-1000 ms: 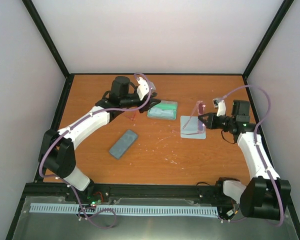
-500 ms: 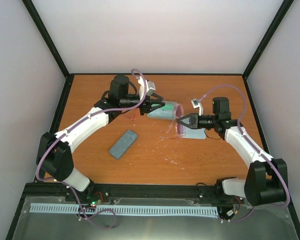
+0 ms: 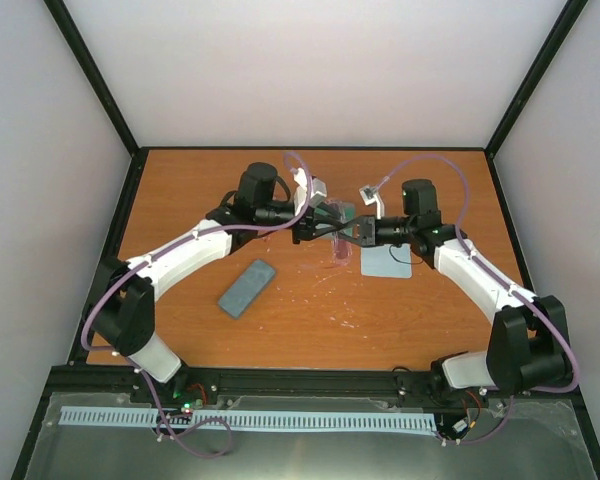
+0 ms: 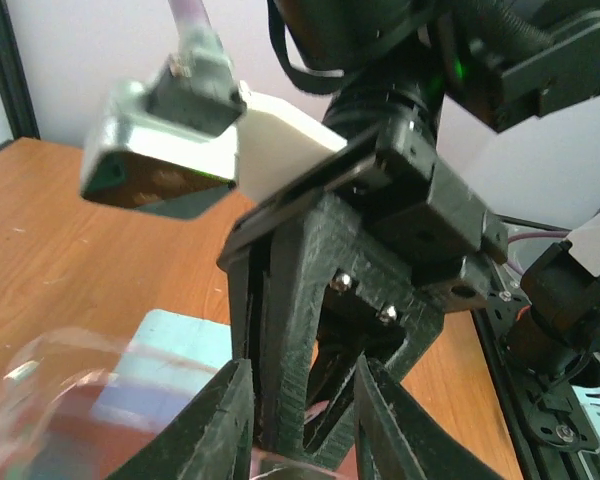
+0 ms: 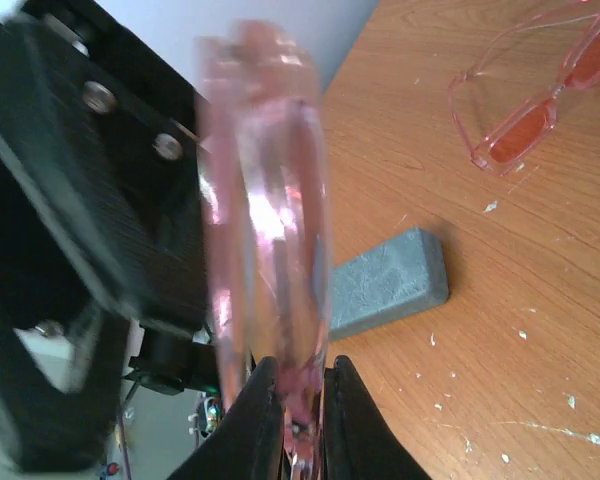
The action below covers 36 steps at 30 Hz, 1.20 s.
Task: Organize the sunglasses
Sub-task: Fold the sunglasses.
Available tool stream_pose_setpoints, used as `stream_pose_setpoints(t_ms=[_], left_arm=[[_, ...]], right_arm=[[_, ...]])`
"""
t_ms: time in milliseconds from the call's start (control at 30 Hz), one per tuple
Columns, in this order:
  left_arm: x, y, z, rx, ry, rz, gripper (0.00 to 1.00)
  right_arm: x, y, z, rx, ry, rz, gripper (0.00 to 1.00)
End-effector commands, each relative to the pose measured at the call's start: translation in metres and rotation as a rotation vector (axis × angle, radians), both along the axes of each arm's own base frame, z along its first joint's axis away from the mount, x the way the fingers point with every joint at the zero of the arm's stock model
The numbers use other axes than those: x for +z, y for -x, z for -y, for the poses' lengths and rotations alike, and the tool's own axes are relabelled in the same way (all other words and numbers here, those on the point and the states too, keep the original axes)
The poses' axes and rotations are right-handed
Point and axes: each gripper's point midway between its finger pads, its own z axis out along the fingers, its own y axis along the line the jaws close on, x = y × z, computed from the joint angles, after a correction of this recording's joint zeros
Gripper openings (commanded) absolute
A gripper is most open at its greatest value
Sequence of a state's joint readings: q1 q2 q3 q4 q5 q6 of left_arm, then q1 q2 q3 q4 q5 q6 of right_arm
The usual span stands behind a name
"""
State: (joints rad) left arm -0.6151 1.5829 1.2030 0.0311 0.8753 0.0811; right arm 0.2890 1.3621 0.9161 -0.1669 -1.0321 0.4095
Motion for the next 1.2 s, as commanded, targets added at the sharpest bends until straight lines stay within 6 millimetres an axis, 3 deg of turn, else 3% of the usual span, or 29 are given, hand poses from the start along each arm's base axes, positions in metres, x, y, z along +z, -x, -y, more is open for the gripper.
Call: stream_pose_setpoints(t_ms=[0, 133, 233, 367, 533, 633, 800, 933, 1167], left_arm=[[-0.019, -0.005, 0.006, 0.001, -0.015, -0.005, 0.31], [-0.032, -0.013, 0.008, 0.023, -0.039, -0.008, 0.3], [-0.028, -0.026, 0.0, 0.109, -0.053, 0.028, 0.32], [-0.011, -0.055, -0.04, 0.272, -0.025, 0.051, 0.43], [-0.019, -0.075, -0.098, 0.426, -0.062, 0.063, 0.42], [-0.037, -0.062, -0.109, 0.418, -0.103, 0.062, 0.34], [-0.054, -0.027, -0.108, 0.313, -0.097, 0.024, 0.26], [-0.05, -0.009, -0.098, 0.245, -0.07, -0.017, 0.25], [-0.036, 0.024, -0.071, 0.095, -0.034, -0.061, 0.26]], right_arm=[[0.03, 0.002, -0.012, 0.047, -0.045, 0.058, 0.03], [0.041, 0.01, -0.013, 0.073, -0.047, 0.071, 0.03], [0.033, 0.009, -0.007, 0.038, 0.022, 0.053, 0.03], [0.015, 0.004, 0.008, 0.007, 0.08, 0.019, 0.03], [0.014, -0.014, 0.029, -0.042, 0.055, 0.0, 0.03], [0.021, -0.031, 0.028, -0.044, 0.031, 0.002, 0.03], [0.031, -0.067, 0.02, -0.047, -0.009, -0.011, 0.03], [0.028, -0.088, 0.015, -0.057, -0.01, -0.028, 0.03], [0.02, -0.103, 0.002, -0.058, -0.012, -0.036, 0.03]])
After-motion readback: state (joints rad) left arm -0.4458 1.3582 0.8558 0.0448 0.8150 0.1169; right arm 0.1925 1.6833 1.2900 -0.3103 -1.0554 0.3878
